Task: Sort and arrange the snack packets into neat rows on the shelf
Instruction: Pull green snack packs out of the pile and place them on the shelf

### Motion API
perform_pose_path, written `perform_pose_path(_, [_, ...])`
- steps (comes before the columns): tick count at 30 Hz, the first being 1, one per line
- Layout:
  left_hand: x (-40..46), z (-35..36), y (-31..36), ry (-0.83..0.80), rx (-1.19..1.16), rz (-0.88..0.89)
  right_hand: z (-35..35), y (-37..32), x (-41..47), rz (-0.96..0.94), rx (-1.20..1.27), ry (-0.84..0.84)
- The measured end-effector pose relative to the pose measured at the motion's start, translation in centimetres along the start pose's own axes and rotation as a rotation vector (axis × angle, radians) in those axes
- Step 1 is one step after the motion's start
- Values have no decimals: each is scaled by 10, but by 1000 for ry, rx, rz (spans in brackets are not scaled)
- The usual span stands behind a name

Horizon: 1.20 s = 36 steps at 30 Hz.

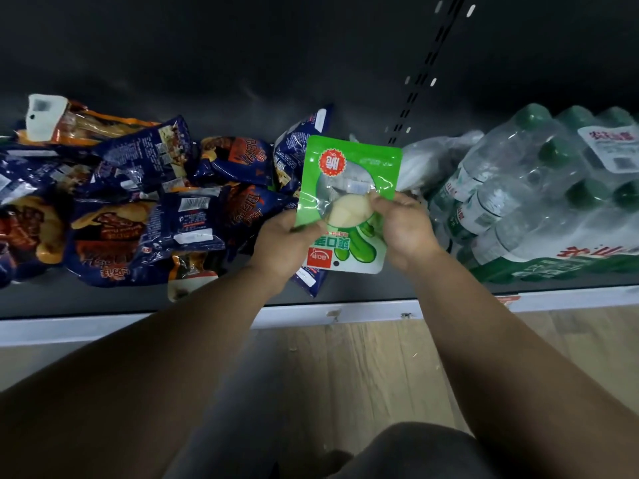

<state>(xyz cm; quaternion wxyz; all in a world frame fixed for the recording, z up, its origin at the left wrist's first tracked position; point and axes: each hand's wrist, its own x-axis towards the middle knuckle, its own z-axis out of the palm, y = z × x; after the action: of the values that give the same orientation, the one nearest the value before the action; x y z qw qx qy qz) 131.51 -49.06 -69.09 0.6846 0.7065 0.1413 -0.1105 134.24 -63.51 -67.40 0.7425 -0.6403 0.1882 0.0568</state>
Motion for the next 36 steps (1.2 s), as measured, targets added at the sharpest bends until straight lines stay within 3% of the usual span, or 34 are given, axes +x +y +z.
perform_pose_path(4, [3, -14, 1, 24, 192, 72, -3, 9, 4, 68, -150, 80])
perform_pose_path(6, [6, -23, 7, -17, 475, 138, -7, 11, 6, -42, -427, 248])
perform_pose_path(8, [8, -29, 15, -136, 910, 213, -5, 2, -2, -315, -719, 297])
perform_pose_path(10, [6, -26, 25, -263, 1312, 319, 8, -10, -11, -617, -1004, 40])
perform_pose_path(11, [4, -22, 30, -289, 1452, 384, 17, -14, -14, -660, -1168, -128])
perform_pose_path(14, [-1, -11, 39, -245, 1673, 542, 36, -17, -19, -437, -1516, -415])
perform_pose_path(17, [-2, -7, 40, -208, 1731, 541, 34, -12, -24, -198, -1401, -459])
perform_pose_path(20, [0, -6, 40, -120, 1669, 504, 25, -10, -29, -39, -1107, -483])
perform_pose_path(22, [2, -4, 39, -57, 1582, 512, 21, -7, -28, -37, -1106, -464])
perform_pose_path(25, [0, 4, 37, 13, 1376, 548, 10, 3, -18, -152, -1129, -275])
perform_pose_path(30, [1, -2, 33, 155, 893, 431, -15, 6, -8, -94, -638, 53])
perform_pose_path(33, [0, -1, 22, 42, 554, 179, -20, 1, -10, -6, -188, 106])
perform_pose_path(36, [-1, 9, 6, -125, 223, 14, -22, -3, -14, 22, -83, 71])
